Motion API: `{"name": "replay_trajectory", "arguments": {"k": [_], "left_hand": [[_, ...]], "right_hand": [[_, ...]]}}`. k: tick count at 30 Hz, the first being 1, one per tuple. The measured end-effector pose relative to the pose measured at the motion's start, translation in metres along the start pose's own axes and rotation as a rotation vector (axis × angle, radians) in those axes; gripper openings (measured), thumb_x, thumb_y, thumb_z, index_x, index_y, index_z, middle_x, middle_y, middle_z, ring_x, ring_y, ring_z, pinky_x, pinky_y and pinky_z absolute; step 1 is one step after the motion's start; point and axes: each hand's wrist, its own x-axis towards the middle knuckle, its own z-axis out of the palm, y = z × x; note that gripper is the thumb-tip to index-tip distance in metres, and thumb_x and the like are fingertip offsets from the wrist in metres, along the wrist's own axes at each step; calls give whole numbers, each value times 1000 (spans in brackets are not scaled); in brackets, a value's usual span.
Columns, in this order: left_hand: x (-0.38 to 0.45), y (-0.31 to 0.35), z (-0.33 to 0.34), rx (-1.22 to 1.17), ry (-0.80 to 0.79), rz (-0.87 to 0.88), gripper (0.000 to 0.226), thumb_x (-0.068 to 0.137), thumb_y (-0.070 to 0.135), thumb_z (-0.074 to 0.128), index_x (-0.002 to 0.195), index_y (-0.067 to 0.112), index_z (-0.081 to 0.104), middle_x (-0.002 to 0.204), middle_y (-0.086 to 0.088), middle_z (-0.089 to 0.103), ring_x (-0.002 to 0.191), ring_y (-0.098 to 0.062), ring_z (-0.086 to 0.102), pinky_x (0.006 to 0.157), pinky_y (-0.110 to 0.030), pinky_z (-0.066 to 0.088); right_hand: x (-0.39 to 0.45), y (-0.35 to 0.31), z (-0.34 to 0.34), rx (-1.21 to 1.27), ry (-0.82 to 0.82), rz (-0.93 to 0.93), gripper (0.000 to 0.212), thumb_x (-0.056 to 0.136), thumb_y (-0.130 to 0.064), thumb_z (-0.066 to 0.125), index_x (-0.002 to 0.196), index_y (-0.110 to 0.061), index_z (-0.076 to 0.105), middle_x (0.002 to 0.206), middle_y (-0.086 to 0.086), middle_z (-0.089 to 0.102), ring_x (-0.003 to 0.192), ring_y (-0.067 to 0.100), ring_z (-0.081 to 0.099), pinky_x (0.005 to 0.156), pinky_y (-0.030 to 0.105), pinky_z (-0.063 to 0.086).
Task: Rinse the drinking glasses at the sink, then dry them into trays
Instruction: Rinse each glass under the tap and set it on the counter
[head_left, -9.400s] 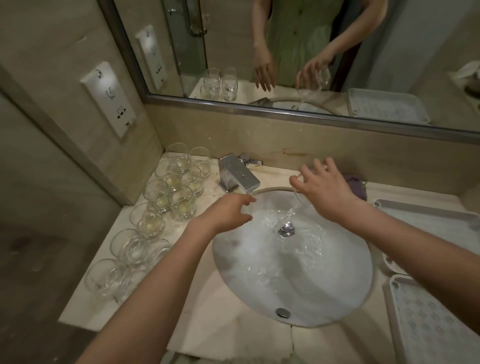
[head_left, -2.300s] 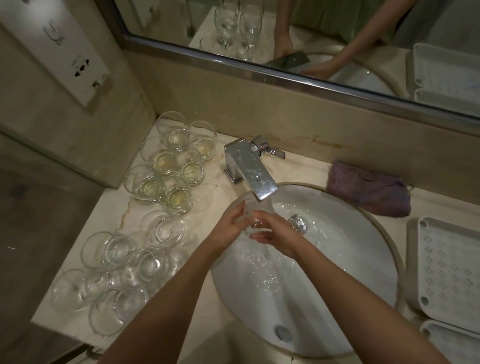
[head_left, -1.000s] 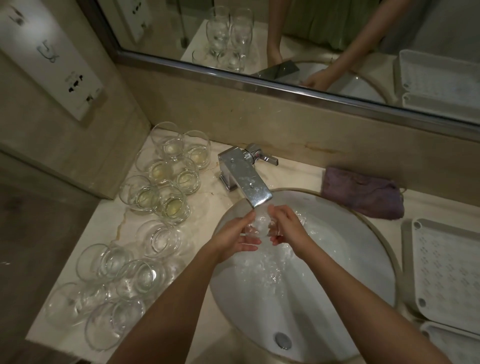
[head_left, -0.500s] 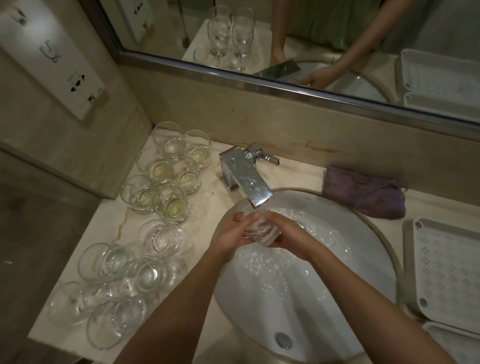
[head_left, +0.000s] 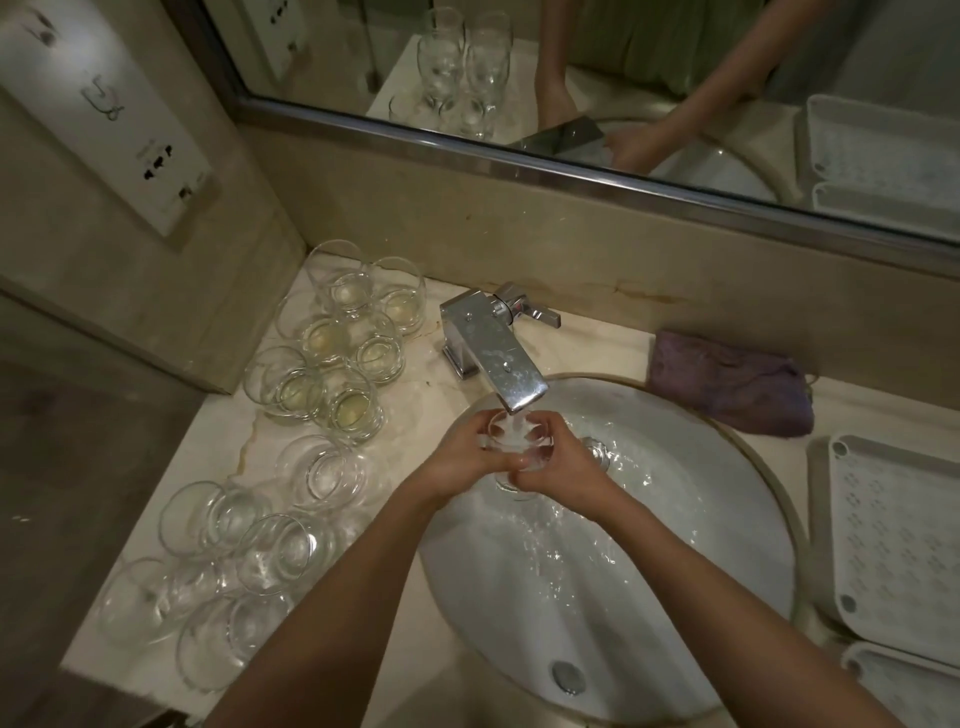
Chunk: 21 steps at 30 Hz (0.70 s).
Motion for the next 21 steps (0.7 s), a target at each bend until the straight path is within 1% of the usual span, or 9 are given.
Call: {"name": "replay_trajectory", "arguments": {"k": [2,4,6,9,11,13,16,19,21], "left_hand": [[-2,4,-6,-21,-52,24,52,75,-6,74,115,23,59,107,-4,62,86,-13,63,86,-29,53],[-5,4,-13,-39,-68,17,55,77,-6,72,123,21,58,114,-5,65,92,-17,65,88,-30,54],[-6,1,-18,-81,-64,18,56,79,-6,69,127,19,57,119,-1,65,95,-14,66,86,-24,53],[-9,-6,-24,-179,-2,-13,53,82,-5,67,131,11,55,125,-6,64,101,-14,66,85,-24,54],[-9,-7,-23,-194,41,-31,50,83,-1,68,131,8,55,125,-8,63,100,-14,65,87,-26,54],[-9,-4,-22,-145,65,-55,46,86,6,68,130,12,57,123,-2,62,98,-9,63,86,-26,50],[-9,-4,-25,-73,97,-82,35,90,17,66,124,20,60,120,1,63,104,-12,61,87,-28,47],[-10,-8,-28,-59,137,-97,25,92,17,62,116,26,60,116,2,64,110,-16,60,89,-33,46],[-11,-8,-27,-42,138,-99,25,93,18,62,115,27,60,118,2,64,111,-16,60,90,-35,46]], "right_hand": [[-2,6,4,53,24,-15,74,71,-6,81,129,-20,37,118,0,47,97,11,55,77,22,50],[-3,5,6,80,42,-25,79,68,-11,86,130,-20,38,120,-5,49,103,12,55,84,20,49],[-2,0,6,82,36,-30,80,65,-15,88,129,-22,41,118,-11,49,100,7,55,80,12,46],[3,-3,6,24,42,-60,77,66,-18,88,129,-21,44,119,-6,51,99,12,56,82,18,47],[5,-4,10,34,95,-45,74,68,-16,86,127,-18,43,117,-4,50,99,12,54,79,16,46],[5,-2,15,86,151,-16,70,68,-12,85,123,-19,41,115,-4,49,101,11,54,77,14,46],[4,1,18,42,84,-36,73,63,-12,88,119,-24,43,114,-5,54,104,15,58,84,27,51],[2,5,19,50,166,-20,70,63,-13,88,117,-22,44,111,-8,50,100,11,52,77,18,44],[2,3,19,15,167,-33,75,62,-14,89,122,-18,44,114,-6,49,103,10,51,77,16,41]]}}
